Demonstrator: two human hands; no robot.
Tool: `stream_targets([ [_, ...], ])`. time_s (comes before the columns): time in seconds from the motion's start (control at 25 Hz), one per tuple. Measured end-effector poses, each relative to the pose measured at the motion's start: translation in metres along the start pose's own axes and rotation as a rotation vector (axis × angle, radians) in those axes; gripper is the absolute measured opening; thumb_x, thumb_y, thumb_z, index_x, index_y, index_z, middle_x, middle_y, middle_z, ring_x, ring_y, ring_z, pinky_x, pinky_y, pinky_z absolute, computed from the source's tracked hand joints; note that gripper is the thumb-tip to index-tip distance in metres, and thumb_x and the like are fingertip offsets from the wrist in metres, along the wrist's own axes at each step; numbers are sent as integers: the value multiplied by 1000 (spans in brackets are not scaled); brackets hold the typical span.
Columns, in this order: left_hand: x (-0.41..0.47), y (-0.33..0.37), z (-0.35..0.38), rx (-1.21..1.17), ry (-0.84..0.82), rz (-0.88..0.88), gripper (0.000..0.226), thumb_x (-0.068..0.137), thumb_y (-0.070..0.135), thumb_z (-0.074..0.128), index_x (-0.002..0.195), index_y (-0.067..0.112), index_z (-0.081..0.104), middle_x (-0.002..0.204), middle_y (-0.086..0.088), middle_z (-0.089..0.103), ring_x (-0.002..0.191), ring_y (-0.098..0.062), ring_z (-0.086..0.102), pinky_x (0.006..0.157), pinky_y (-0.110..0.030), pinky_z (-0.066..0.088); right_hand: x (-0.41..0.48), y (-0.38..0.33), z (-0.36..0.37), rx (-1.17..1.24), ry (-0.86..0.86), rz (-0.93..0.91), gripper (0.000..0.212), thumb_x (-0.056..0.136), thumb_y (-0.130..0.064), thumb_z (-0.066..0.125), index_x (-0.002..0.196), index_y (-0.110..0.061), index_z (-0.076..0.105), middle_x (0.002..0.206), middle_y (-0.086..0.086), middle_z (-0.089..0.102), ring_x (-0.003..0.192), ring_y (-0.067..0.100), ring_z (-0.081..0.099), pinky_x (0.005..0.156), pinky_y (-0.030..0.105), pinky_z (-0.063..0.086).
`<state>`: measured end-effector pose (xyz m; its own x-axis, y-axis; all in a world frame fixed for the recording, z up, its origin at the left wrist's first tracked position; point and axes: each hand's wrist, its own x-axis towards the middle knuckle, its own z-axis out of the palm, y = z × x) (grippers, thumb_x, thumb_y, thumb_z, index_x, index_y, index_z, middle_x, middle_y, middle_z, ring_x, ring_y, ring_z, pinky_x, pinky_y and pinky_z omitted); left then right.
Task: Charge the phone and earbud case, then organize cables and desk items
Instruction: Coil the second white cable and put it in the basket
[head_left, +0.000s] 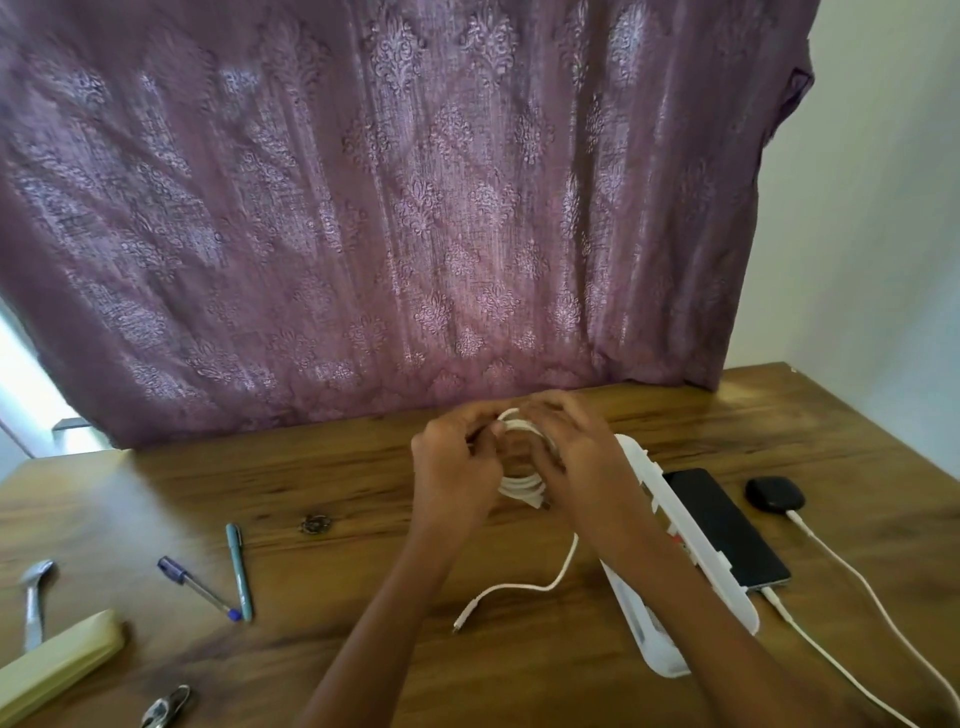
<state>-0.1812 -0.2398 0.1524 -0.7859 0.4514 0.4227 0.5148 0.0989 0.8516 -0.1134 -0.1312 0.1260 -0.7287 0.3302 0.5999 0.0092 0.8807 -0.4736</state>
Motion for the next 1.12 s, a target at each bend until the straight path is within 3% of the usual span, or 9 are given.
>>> stream_targets([
  [0.16, 1, -4, 1, 37, -64, 50, 26, 86, -2, 57, 93, 18, 72, 74, 26, 63, 71, 14, 60, 68, -4, 45, 0, 0, -7, 210, -2, 50, 21, 90, -20, 47, 102, -11, 62, 85, 0, 67, 73, -3, 57, 65, 2, 36],
  [0.24, 2, -4, 1, 112, -90, 127, 22, 87, 3, 56, 98, 14, 71, 76, 24, 61, 72, 10, 59, 68, -3, 42, 0, -3, -10, 322, 16, 107, 11, 91, -12, 53, 101, -17, 52, 80, -5, 66, 75, -2, 60, 61, 5, 41],
  [0.36, 4, -7, 3, 240, -154, 275, 27, 85, 11, 48, 103, 7, 68, 87, 2, 63, 78, -2, 54, 72, -3, 36, 1, -5, -13, 527, -16, 256, 33, 89, 0, 54, 94, -28, 36, 79, -7, 68, 70, 2, 65, 62, 14, 49],
  [0.48, 6, -12, 5, 324, -231, 256, 30, 86, 10, 42, 104, 3, 65, 95, -11, 64, 85, -18, 58, 73, -10, 39, 2, -6, -13, 832, -18, 473, 31, 89, 1, 53, 92, -26, 38, 79, 1, 69, 64, 10, 66, 55, 25, 52],
  [0.64, 2, -10, 11, 335, -168, 201, 25, 91, 13, 36, 93, -1, 57, 81, -12, 60, 67, -17, 51, 60, -20, 37, 6, -3, -10, 1140, -78, 730, 23, 86, -7, 59, 105, -11, 47, 81, 8, 67, 67, 18, 64, 58, 32, 51],
  [0.72, 5, -12, 9, 316, -142, 101, 19, 94, 8, 39, 90, -1, 56, 72, -6, 56, 57, -11, 48, 53, -15, 35, 5, 4, -8, 946, -38, 647, 22, 80, -19, 67, 96, -13, 54, 83, 4, 68, 74, 15, 63, 65, 29, 51],
  [0.84, 7, -17, 4, 344, -47, -28, 19, 94, 8, 43, 91, 2, 61, 62, 5, 50, 51, -1, 44, 48, -6, 35, 0, 13, -11, 272, 179, 213, 15, 75, -30, 73, 74, -20, 62, 77, -7, 60, 74, 3, 56, 68, 8, 41],
  [0.96, 6, -13, 7, 325, 37, -24, 20, 92, 9, 46, 90, 3, 65, 62, 3, 57, 50, 0, 46, 48, -5, 35, -9, 3, -11, 190, 195, 31, 23, 78, -38, 63, 83, -18, 72, 79, -4, 57, 75, 9, 54, 65, 13, 43],
  [1.12, 4, -6, 11, 286, 53, -48, 19, 91, 9, 48, 92, 5, 66, 67, 2, 62, 52, 1, 50, 53, -4, 38, -12, -2, -1, 15, 92, 61, 29, 79, -36, 62, 92, -13, 73, 77, -2, 53, 70, 11, 49, 57, 19, 43],
])
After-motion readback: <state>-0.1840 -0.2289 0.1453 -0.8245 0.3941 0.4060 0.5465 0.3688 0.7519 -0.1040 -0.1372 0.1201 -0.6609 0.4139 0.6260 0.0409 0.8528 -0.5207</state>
